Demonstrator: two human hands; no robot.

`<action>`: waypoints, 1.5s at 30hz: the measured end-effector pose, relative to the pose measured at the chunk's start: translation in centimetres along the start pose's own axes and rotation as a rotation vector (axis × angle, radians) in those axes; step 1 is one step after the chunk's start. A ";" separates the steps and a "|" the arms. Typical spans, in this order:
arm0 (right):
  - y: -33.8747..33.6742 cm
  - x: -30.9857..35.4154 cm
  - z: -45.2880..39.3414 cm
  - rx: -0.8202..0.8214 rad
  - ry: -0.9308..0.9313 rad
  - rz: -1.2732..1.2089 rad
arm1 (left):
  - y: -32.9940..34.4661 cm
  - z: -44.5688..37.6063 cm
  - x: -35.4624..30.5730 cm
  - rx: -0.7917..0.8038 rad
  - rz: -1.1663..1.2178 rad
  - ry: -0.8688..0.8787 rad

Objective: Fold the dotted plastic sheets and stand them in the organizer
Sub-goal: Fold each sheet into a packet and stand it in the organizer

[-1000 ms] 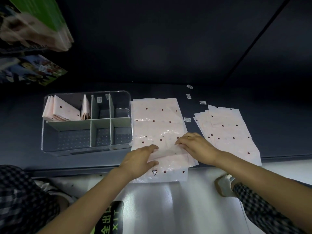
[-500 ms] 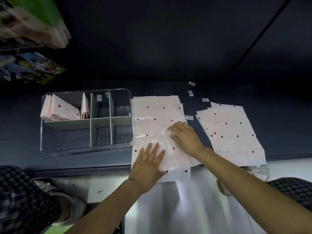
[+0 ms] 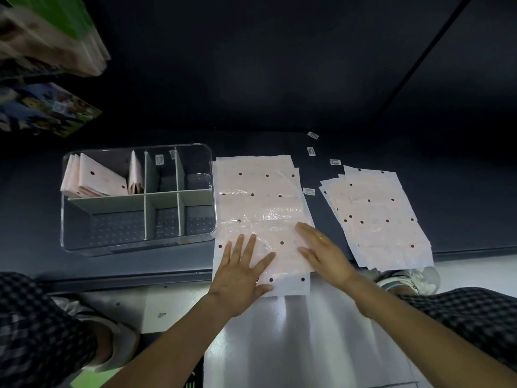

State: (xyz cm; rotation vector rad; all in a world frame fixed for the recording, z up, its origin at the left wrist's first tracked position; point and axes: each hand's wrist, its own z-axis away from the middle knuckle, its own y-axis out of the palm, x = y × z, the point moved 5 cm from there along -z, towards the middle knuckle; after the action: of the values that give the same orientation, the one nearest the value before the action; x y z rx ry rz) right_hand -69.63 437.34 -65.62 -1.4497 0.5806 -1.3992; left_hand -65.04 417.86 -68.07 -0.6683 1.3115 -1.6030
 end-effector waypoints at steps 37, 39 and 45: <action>-1.2 2.8 -2.1 0.154 0.291 -0.518 | -2.5 -0.4 1.1 -0.263 1.037 -0.525; -0.2 2.4 -2.4 0.132 0.355 -0.503 | -2.6 -0.5 1.1 -0.289 1.062 -0.544; 0.4 2.2 -3.4 0.073 0.436 -0.419 | -4.2 1.3 -0.3 -0.458 0.549 -0.210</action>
State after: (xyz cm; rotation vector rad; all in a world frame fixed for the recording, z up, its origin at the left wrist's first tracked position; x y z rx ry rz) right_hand -72.23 434.15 -65.55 -1.2551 0.5012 -2.0744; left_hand -65.12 417.49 -63.67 -0.6516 1.5491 -0.7782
